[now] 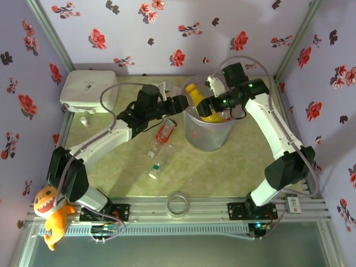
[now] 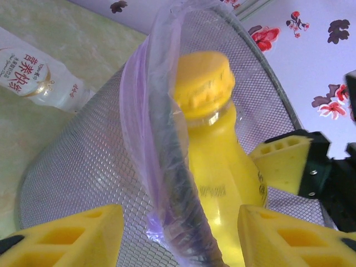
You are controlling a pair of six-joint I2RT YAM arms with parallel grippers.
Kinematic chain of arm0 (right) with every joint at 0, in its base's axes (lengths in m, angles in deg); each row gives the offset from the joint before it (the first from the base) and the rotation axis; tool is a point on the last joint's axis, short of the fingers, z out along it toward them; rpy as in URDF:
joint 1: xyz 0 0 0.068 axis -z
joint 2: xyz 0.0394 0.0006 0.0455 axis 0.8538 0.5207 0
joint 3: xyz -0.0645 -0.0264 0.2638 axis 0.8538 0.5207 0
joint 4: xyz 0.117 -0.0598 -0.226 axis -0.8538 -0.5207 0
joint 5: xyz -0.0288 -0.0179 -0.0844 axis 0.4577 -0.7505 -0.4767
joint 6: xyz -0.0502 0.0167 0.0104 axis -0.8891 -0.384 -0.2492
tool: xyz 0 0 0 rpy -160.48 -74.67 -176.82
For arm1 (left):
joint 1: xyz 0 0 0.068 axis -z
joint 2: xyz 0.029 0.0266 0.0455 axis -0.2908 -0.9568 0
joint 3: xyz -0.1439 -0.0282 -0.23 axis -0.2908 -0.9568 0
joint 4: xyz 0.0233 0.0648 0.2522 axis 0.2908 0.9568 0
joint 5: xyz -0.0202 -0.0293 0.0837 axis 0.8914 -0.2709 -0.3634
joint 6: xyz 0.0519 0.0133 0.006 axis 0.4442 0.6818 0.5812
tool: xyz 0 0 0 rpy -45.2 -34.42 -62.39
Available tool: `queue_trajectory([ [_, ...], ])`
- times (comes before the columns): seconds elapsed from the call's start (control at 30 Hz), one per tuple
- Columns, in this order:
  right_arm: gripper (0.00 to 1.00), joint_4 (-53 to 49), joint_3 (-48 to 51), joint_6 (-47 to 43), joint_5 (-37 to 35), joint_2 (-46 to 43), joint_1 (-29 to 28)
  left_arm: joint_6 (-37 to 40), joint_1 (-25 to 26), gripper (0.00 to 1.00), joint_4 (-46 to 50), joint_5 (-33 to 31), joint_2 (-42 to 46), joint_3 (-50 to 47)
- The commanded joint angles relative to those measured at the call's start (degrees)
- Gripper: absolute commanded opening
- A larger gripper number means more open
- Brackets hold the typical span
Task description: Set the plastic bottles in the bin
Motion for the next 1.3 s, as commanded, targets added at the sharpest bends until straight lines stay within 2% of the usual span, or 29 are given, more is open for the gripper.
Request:
queue_trajectory([
  [0.0,0.76,0.4,-2.9,2.7,-2.5,0.1,0.8,0.3,0.4,0.56,-1.1,-0.2,-0.8,1.7],
  [0.17,0.56,0.8,-3.3,4.7,-0.2,3.1,0.7,0.4,0.4,0.55,-1.1,-0.2,-0.6,1.7],
  [0.37,0.46,1.6,3.3,4.4,1.2,2.7,-1.6,0.1,0.4,0.54,-1.6,-0.2,-0.9,1.7],
  [0.63,0.45,4.9,11.2,6.1,1.0,2.0,-1.9,-0.1,0.4,0.53,-2.1,-0.2,-1.5,1.8],
  [0.8,0.44,3.3,9.3,5.5,-1.5,2.4,-1.8,-0.4,0.5,0.52,-2.4,-0.1,-2.0,1.9],
  [0.9,0.48,3.3,6.1,6.4,-1.6,0.5,-1.1,-0.3,0.6,0.52,-2.3,0.0,-2.3,2.2],
  [1.1,0.57,6.6,0.6,12.7,-10.4,-6.3,1.1,-0.1,1.0,0.52,-2.0,0.4,-3.4,3.1],
  [1.27,0.58,7.6,1.5,14.7,-20.7,-12.1,2.2,0.0,1.1,0.52,-1.9,1.0,-4.6,4.0],
])
